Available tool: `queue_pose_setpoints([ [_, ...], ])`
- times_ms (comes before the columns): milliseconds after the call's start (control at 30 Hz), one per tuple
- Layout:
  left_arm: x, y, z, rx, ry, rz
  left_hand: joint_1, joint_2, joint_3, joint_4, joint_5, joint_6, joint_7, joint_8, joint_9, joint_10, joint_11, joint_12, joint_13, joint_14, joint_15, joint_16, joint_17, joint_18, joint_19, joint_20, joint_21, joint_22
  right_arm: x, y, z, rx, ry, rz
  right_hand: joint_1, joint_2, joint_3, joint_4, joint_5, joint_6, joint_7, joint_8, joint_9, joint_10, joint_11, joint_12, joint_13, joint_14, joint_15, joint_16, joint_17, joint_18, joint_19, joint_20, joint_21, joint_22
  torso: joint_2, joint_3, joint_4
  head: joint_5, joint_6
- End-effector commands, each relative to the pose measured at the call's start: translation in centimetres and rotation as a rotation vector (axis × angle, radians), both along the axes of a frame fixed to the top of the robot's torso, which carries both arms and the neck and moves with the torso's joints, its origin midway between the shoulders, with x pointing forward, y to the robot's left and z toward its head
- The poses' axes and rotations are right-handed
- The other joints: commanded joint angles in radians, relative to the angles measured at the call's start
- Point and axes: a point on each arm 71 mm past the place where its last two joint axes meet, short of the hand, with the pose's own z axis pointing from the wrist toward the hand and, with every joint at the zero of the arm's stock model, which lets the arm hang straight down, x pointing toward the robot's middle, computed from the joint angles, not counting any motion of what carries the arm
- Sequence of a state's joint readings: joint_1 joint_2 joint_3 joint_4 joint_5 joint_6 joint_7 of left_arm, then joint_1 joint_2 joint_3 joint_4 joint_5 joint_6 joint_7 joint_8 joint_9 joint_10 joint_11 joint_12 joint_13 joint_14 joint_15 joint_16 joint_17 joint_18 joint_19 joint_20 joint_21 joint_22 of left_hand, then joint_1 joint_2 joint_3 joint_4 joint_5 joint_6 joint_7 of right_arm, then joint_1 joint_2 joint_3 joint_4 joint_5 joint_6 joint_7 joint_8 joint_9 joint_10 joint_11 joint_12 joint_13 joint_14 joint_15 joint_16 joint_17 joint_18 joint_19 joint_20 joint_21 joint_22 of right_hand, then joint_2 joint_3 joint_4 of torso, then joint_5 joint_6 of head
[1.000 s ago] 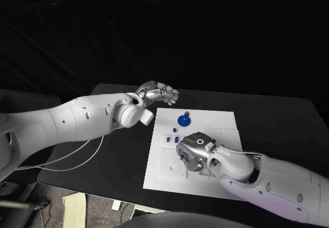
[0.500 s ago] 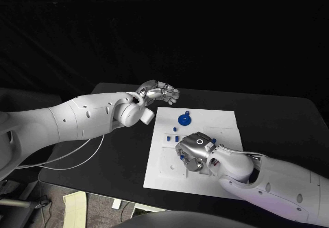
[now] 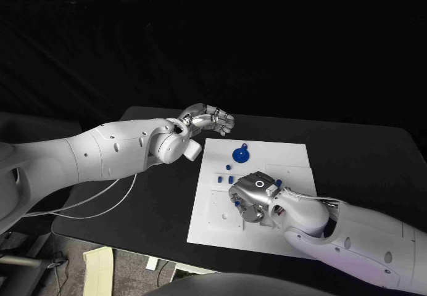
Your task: Assemble the parts on the task board
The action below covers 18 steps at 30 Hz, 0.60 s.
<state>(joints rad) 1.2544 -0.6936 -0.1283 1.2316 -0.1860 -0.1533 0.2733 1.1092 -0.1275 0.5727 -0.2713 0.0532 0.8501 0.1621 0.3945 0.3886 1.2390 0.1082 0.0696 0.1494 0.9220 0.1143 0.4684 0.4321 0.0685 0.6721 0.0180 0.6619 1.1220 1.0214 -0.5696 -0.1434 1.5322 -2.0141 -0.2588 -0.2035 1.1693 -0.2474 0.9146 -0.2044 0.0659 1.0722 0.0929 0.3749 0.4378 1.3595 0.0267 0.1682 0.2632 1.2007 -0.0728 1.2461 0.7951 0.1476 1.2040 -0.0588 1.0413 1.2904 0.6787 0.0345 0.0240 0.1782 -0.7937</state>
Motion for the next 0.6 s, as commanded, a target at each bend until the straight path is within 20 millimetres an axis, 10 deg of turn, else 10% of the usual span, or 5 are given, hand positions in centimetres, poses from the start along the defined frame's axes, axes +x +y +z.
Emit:
queue_pose_setpoints([
  [33, -0.04, -0.31, 0.09, -0.011, 0.002, -0.014, 0.008, 0.003, -0.005, 0.001, 0.004, -0.008, 0.003, 0.004, -0.001, -0.002, 0.001, 0.002, -0.001, 0.0, 0.01, -0.007, 0.001, 0.008, 0.0, 0.005, -0.003, 0.001, -0.1, 0.08, -0.49, -0.045, 0.017, 0.005, 0.005, 0.003, 0.003, 0.001, 0.005, 0.005, 0.001, 0.007, 0.001, 0.005, 0.002, -0.006, 0.001, -0.002, -0.008, -0.004, 0.001, 0.114, 0.004, -0.005, 0.006, 0.001, 0.0, -0.0003, 0.0003, -0.002, -0.001],
  [600, -0.04, -0.2, 0.08, -0.01, 0.004, -0.012, 0.008, 0.003, -0.005, 0.001, 0.004, -0.009, 0.003, 0.004, -0.001, -0.003, 0.002, 0.002, -0.002, 0.0, 0.01, -0.008, 0.002, 0.008, -0.001, 0.005, -0.004, 0.002, -0.09, -0.1, -1.39, -0.065, 0.057, -0.001, -0.006, 0.002, -0.006, -0.002, 0.011, -0.011, 0.008, -0.002, 0.001, -0.01, 0.008, -0.019, -0.001, -0.01, -0.002, -0.013, 0.003, 0.114, -0.003, -0.003, 0.002, 0.001, 0.0, -0.0003, -0.0004, -0.002, -0.005],
])
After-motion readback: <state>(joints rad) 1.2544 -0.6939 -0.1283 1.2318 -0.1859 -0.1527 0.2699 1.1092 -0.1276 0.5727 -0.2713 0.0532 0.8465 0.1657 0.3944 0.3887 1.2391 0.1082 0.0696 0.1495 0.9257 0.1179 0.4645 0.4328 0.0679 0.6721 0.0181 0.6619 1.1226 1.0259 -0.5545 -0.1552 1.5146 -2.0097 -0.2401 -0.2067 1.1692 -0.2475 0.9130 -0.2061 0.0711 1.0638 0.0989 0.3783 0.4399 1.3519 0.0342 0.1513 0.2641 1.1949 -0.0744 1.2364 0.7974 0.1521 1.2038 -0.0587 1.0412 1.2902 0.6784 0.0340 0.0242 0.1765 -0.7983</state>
